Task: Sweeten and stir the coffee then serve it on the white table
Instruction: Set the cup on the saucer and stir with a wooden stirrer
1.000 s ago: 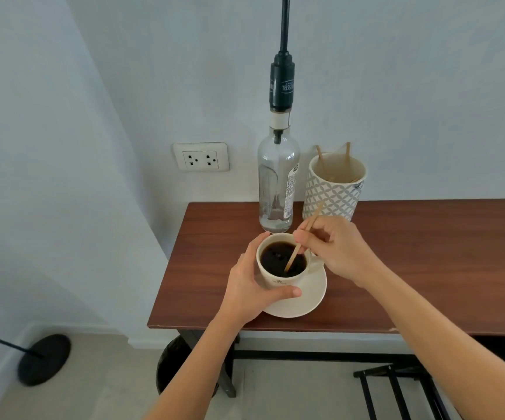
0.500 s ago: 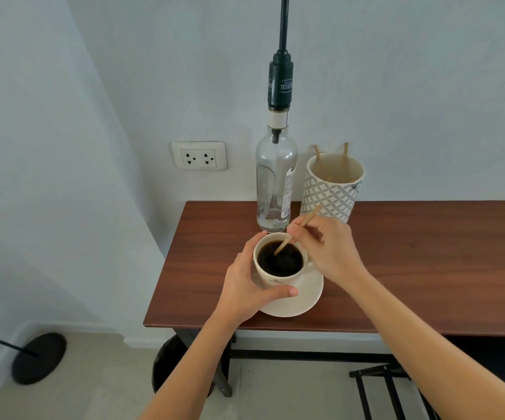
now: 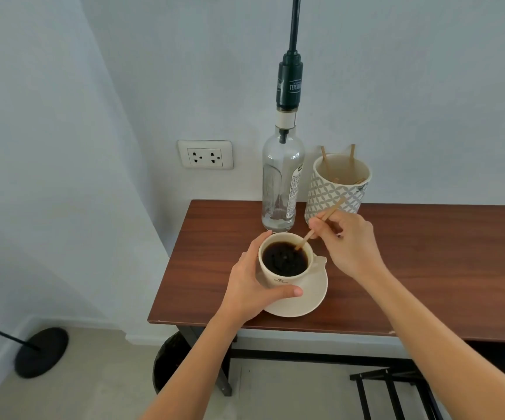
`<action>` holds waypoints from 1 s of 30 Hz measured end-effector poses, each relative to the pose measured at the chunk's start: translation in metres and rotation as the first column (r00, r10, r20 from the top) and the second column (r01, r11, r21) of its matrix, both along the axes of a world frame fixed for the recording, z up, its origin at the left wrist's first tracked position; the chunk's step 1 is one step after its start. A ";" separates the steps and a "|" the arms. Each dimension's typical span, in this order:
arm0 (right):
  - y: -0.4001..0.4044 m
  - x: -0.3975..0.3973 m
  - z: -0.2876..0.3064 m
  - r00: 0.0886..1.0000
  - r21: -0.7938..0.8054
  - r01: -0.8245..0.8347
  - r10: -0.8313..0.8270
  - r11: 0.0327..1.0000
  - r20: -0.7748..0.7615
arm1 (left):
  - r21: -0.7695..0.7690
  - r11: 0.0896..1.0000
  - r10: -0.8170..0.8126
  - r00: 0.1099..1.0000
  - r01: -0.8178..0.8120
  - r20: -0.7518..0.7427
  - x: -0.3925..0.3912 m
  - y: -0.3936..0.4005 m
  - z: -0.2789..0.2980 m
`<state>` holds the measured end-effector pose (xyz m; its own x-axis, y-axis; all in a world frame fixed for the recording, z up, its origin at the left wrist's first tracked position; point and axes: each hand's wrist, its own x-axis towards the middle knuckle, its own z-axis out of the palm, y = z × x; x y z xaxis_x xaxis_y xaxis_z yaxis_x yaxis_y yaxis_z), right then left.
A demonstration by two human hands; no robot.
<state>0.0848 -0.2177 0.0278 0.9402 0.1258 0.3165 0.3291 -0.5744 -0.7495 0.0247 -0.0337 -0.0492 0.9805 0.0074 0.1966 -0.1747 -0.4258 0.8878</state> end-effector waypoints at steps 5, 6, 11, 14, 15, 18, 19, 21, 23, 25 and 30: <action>0.004 -0.013 0.003 0.982 0.037 -0.144 0.148 0.989 -0.121 | 0.000 1.000 0.002 1.000 -0.002 -0.006 0.001 0.000 -0.002; 0.011 -0.014 0.001 0.982 0.060 -0.153 0.158 0.986 -0.102 | 0.000 1.000 0.000 1.000 0.000 -0.005 0.001 0.000 -0.002; 0.008 -0.004 0.003 0.999 0.011 -0.046 0.046 0.999 0.013 | -0.008 1.000 -0.003 1.000 0.003 -0.007 0.002 -0.001 -0.001; -0.008 -0.005 0.008 0.991 -0.043 -0.095 0.090 0.995 -0.101 | -0.003 1.000 0.004 1.000 -0.004 -0.003 0.002 0.000 -0.002; -0.005 -0.009 0.008 0.982 -0.007 -0.126 0.123 0.992 -0.145 | -0.001 1.000 0.008 1.000 -0.008 0.001 0.002 0.000 -0.002; 0.016 -0.017 -0.001 0.985 0.092 -0.140 0.148 0.986 -0.088 | 0.005 1.000 0.011 1.000 -0.011 0.016 0.002 0.000 -0.003; 0.021 -0.016 -0.003 0.990 0.094 -0.130 0.134 0.987 -0.035 | 0.005 1.000 0.011 1.000 -0.011 0.018 0.002 0.001 -0.004; 0.018 -0.008 -0.002 0.995 0.053 -0.089 0.087 0.995 0.050 | 0.007 1.000 0.016 1.000 -0.016 0.008 0.003 0.001 -0.005; 0.004 -0.001 0.003 0.995 -0.027 -0.066 0.068 0.997 0.069 | 0.001 1.000 0.016 1.000 -0.016 -0.010 0.003 0.001 -0.006; -0.005 -0.002 0.005 0.996 -0.048 -0.094 0.093 0.994 -0.009 | -0.001 1.000 0.018 0.999 -0.018 -0.028 0.003 0.001 -0.006; 0.015 -0.012 -0.005 0.983 0.112 -0.160 0.168 0.981 -0.069 | 0.003 1.000 0.027 0.999 -0.027 -0.027 0.004 0.001 -0.008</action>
<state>0.0728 -0.2023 0.0232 0.9318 0.2499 0.2632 0.3507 -0.4335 -0.8301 0.0283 -0.0326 -0.0573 0.9849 0.0335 0.1696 -0.1388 -0.4322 0.8911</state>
